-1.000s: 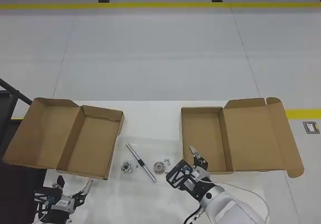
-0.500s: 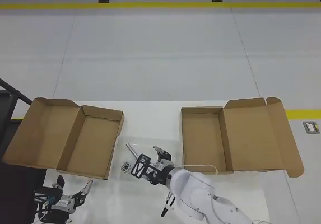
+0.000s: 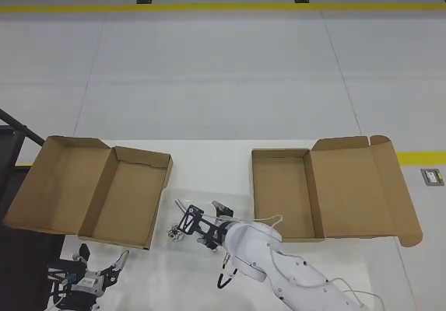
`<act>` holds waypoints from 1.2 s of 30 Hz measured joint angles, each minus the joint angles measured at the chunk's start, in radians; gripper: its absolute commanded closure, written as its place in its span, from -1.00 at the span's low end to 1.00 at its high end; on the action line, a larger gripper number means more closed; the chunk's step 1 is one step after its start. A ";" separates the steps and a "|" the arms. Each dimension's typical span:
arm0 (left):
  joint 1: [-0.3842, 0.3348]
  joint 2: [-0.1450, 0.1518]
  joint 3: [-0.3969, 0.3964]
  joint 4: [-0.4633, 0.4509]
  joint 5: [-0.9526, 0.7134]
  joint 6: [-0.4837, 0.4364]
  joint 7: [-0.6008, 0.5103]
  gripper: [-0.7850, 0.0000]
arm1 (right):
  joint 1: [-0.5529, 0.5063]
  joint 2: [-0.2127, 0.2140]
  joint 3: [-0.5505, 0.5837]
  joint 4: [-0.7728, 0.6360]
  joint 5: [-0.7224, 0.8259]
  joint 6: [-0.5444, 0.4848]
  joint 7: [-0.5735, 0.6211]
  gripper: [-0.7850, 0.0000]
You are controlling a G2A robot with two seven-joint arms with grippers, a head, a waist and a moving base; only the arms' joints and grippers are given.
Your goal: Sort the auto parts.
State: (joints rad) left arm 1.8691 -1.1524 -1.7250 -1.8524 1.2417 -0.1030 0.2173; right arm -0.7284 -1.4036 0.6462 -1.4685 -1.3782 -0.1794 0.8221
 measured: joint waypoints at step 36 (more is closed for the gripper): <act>0.000 0.000 0.000 0.000 0.000 0.000 0.000 -1.00 | 0.140 -0.121 -0.063 0.348 0.034 -0.139 0.159 0.07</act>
State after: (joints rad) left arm 1.8691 -1.1524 -1.7250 -1.8524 1.2417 -0.1030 0.2173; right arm -0.5888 -1.5244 0.5831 -1.1208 -1.3444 -0.3180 0.9809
